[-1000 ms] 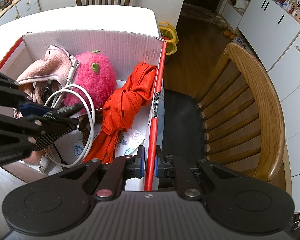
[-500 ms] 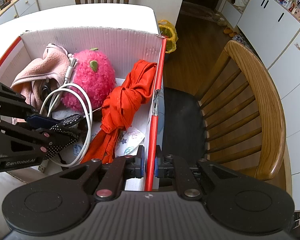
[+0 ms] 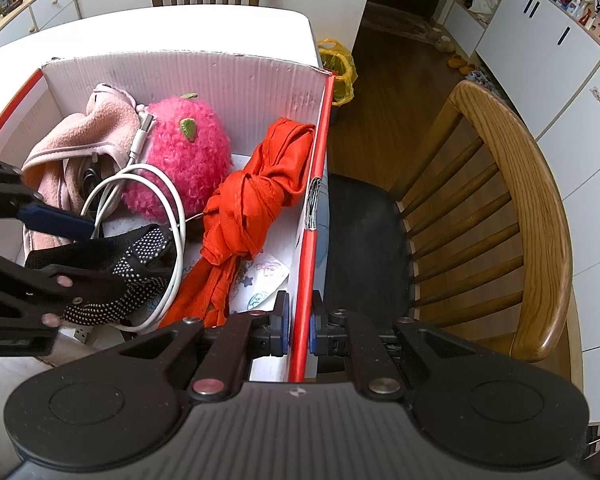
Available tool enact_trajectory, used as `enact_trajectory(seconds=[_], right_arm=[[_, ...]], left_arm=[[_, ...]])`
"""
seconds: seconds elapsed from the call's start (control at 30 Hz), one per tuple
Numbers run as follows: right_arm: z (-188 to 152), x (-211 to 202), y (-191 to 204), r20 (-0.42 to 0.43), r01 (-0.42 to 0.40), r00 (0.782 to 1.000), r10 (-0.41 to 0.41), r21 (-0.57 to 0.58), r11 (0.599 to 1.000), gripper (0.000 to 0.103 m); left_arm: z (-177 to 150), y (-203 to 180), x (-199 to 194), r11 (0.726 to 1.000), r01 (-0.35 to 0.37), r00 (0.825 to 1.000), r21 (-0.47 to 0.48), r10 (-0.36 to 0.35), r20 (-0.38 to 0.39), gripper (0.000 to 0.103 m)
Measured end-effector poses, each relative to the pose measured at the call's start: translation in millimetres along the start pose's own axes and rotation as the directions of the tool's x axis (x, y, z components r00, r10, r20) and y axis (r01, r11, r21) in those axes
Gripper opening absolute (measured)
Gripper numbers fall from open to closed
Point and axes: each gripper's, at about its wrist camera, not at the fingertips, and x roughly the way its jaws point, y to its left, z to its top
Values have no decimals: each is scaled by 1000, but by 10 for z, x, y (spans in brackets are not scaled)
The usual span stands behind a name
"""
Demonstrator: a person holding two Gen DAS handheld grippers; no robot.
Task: Organize objects
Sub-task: 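Carry the black glove into the box and open the left gripper, then move the left gripper back to the mat over the blue card box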
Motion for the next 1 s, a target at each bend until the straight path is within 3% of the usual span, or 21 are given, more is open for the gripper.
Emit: enact_trajectory(seconds=[0.33,0.57,0.83,1.0], right_arm=[[0,0,-9,0,-1,1000,1,-3,1000,9],[-4,-1,-5,0,-1,1000,1,-7,1000,9],[-7,-1,-3,2,-1,1000,1,-10,1000,8],[-14,-2,-1,1,2,1000,-2,-9,1000,9]], left_arm=[[-21,106,-381,997,-63,992,-41,67,108,60],[-120,350,-621,986,-121,977,-113,139,159,78],[-278,798,-799,955,-208,957,-212,243,160,81],[-335,1118,-869,923,-259,938,-284,310,153,91]])
